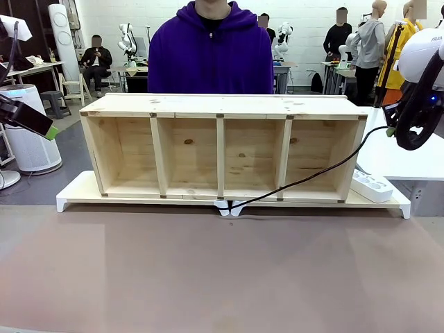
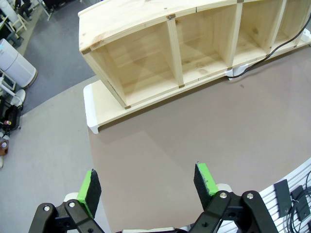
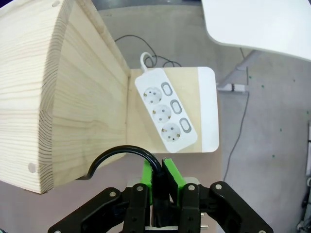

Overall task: Perform cable management.
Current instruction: Release the Power Cable when the human grasps it.

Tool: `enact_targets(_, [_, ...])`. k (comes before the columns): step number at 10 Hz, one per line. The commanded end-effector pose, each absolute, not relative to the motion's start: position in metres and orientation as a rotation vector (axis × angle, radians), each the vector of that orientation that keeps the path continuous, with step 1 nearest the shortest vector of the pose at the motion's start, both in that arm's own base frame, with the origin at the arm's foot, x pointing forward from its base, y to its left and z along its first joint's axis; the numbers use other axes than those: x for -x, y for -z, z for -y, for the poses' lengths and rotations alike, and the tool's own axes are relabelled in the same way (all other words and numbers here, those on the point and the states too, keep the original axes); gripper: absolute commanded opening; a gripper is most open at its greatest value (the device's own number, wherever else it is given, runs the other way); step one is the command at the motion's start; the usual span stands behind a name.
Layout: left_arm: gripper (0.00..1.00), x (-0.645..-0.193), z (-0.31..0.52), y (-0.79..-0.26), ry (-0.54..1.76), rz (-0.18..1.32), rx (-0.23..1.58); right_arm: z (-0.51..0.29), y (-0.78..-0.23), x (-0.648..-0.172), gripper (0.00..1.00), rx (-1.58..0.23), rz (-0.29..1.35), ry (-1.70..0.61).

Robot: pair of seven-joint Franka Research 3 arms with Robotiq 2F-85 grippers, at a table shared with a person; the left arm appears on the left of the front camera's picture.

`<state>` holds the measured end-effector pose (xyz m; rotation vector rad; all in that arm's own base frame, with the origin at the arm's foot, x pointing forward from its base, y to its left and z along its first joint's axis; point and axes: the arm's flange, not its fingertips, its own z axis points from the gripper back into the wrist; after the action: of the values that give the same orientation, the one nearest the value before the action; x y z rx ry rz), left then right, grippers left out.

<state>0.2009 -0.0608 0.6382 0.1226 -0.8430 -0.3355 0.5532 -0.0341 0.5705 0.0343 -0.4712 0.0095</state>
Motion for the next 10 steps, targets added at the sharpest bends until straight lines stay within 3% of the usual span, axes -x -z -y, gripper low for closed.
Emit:
enact_targets(1, [1.0,-0.2028,0.0595,-0.6386,0.349,0.855,-0.132,0.0344,-0.5711,-0.5534,0.15,-0.034,0.48,-0.009])
enact_targets(10, [1.0,-0.2028,0.0595,-0.6386,0.349,0.855,-0.132,0.0344,-0.5711,-0.5534,0.15,-0.034,0.48,-0.009])
